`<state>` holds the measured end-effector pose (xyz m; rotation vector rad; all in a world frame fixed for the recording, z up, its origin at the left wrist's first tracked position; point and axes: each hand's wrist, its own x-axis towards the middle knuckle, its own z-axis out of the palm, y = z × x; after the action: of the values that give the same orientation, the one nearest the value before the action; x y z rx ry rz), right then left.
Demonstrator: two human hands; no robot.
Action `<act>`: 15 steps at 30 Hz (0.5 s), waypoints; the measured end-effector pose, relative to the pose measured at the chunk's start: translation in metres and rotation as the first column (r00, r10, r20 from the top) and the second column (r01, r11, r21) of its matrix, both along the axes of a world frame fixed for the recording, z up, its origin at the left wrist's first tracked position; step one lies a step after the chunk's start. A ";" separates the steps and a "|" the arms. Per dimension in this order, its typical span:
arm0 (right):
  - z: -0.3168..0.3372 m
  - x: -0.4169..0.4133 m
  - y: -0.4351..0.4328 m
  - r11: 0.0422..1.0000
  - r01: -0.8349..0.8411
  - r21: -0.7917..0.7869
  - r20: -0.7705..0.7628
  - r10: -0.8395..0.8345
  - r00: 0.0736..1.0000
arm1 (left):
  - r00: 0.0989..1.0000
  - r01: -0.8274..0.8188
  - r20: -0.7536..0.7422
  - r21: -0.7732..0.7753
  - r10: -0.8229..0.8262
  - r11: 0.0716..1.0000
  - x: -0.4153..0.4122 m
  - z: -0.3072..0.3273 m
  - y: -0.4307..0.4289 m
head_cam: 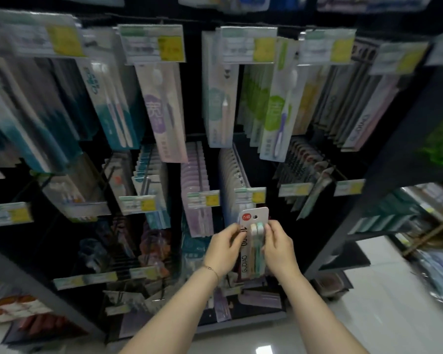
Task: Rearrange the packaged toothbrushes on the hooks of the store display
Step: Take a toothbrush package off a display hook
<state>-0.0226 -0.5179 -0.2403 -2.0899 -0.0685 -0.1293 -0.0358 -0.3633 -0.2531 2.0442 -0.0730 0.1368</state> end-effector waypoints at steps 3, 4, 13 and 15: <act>0.005 0.006 -0.020 1.000 0.011 0.006 -0.023 -0.010 1.000 | 1.000 -0.009 -0.021 -0.018 0.009 1.000 0.006 -0.004 -0.023; 0.007 0.006 -0.025 1.000 0.015 0.007 -0.031 -0.015 0.999 | 1.000 -0.010 -0.027 -0.022 0.010 1.000 0.007 -0.005 -0.028; -0.007 0.020 -0.052 0.996 0.089 0.011 -0.069 -0.088 0.994 | 0.998 0.042 -0.055 -0.011 -0.043 0.999 0.026 -0.007 -0.056; -0.009 0.023 -0.058 0.993 0.113 0.019 -0.058 -0.111 0.992 | 0.996 0.064 -0.057 -0.014 -0.065 0.998 0.031 -0.008 -0.061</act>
<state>0.0000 -0.5755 -0.2496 -2.0740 0.0845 -0.1377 -0.0053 -0.4247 -0.2614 2.0297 -0.1020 0.0374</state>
